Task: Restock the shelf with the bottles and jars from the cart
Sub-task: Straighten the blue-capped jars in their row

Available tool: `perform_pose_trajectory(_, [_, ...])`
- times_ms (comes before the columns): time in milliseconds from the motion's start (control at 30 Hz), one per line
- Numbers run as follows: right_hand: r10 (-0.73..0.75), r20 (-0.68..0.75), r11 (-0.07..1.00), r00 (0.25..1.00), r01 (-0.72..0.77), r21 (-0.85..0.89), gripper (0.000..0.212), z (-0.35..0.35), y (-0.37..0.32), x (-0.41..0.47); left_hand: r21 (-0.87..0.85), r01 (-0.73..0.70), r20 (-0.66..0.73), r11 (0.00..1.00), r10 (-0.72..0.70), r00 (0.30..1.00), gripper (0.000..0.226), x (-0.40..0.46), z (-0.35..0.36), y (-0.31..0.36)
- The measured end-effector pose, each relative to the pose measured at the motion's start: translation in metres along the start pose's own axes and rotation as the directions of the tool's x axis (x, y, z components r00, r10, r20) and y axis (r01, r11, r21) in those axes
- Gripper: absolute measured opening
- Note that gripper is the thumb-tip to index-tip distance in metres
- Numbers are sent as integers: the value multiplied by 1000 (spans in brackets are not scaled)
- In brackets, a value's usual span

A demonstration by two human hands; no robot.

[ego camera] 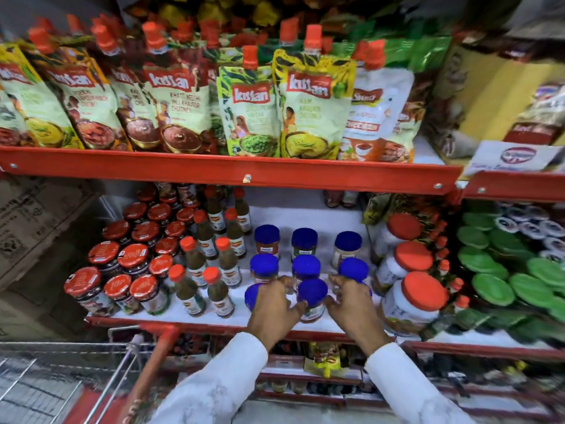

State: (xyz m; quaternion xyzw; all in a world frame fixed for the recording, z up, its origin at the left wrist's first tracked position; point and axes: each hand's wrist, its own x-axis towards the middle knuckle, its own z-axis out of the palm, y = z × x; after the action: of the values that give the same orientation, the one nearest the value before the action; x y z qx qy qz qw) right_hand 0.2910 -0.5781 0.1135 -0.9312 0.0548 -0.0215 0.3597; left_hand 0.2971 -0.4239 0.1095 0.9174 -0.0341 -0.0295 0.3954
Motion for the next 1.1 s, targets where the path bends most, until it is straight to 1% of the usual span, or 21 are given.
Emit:
perform_pose_trajectory(100, [-23,50,1000,999,23,-4,25,8,2,4,19,38,44,999,-39,998,32,1,13,6])
perform_pose_trajectory(200, [-24,89,1000,996,25,-7,29,13,6,6,-10,92,34,996,-91,995,32,4,23,5])
perform_pose_trajectory(333, [-6,75,1000,997,4,30,34,14,13,6,-77,136,11,988,-136,991,32,3,27,0])
perform_pose_trajectory(500, [22,65,998,998,-26,61,24,17,14,-2,-75,164,-15,984,-166,986,37,3,30,-7])
perform_pose_trajectory(700, [24,52,996,998,-29,87,24,20,11,-6,-73,165,-8,984,-166,986,44,2,26,-11])
perform_pose_trajectory(1100, [26,51,996,998,-30,90,30,18,10,-7,-72,164,13,984,-164,986,39,0,25,-13])
